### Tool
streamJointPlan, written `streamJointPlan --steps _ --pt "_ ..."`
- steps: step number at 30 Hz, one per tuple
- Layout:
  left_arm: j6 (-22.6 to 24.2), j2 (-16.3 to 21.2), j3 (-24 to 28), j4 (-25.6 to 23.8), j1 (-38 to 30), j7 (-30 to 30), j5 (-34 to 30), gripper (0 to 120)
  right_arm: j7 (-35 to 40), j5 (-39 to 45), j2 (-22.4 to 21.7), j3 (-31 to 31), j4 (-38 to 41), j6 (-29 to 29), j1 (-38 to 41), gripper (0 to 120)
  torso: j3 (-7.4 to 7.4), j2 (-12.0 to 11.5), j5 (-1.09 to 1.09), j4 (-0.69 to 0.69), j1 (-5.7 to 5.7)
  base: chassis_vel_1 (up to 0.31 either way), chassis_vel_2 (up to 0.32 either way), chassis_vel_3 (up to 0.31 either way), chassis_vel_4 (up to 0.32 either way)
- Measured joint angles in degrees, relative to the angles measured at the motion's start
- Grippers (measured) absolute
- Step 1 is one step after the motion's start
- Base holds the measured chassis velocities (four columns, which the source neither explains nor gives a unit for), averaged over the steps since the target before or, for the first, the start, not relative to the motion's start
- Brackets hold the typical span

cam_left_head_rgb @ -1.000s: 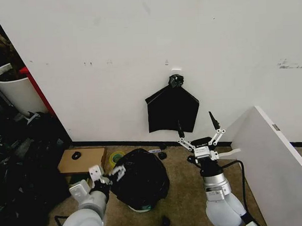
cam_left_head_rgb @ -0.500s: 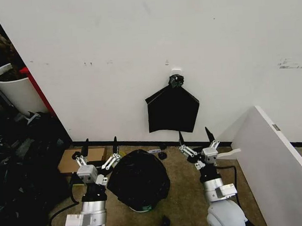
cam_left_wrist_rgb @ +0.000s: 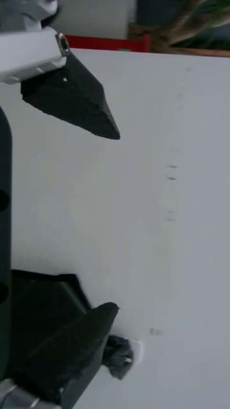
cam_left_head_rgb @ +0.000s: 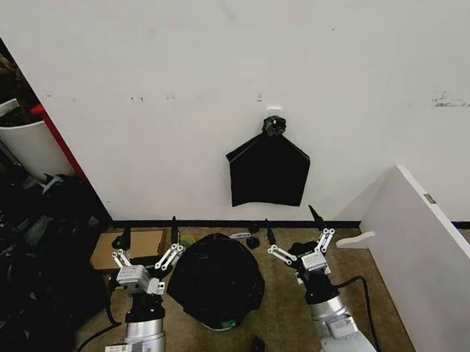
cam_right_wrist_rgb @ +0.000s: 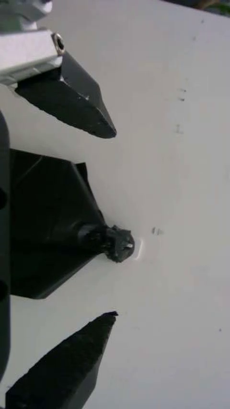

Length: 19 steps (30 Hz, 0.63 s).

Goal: Place the garbage bag over the trash bin.

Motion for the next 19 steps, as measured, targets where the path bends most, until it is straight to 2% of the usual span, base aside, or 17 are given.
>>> streamJointPlan --steps 4,11,15,19 --pt "0.8 1.7 0.4 0.3 -0.2 0.0 -2.6 100 -0.3 2.5 0.0 -0.5 0.1 -0.3 -0.3 100 0.0 0.0 0.0 -0.01 0.0 0.0 0.0 0.0 0.0" --pt "-1.8 1.7 -0.5 2.2 -0.6 1.1 -2.7 100 0.0 6.1 -0.4 0.7 -1.0 -0.5 -0.6 100 0.0 0.0 0.0 0.0 0.0 0.0 0.0 0.0 0.0" --pt "-2.3 2.1 -1.1 3.4 -0.6 1.3 -4.4 100 0.2 7.0 -0.7 4.2 -1.5 -0.6 -1.1 100 0.0 0.0 0.01 0.0 0.0 0.0 0.0 0.0 0.0" --pt "-3.0 5.5 -6.0 6.6 -2.5 3.0 -13.0 100 -0.4 10.9 -2.7 13.3 -2.3 0.7 -1.6 100 0.0 0.0 -0.01 -0.01 0.0 0.0 0.0 0.0 0.0"
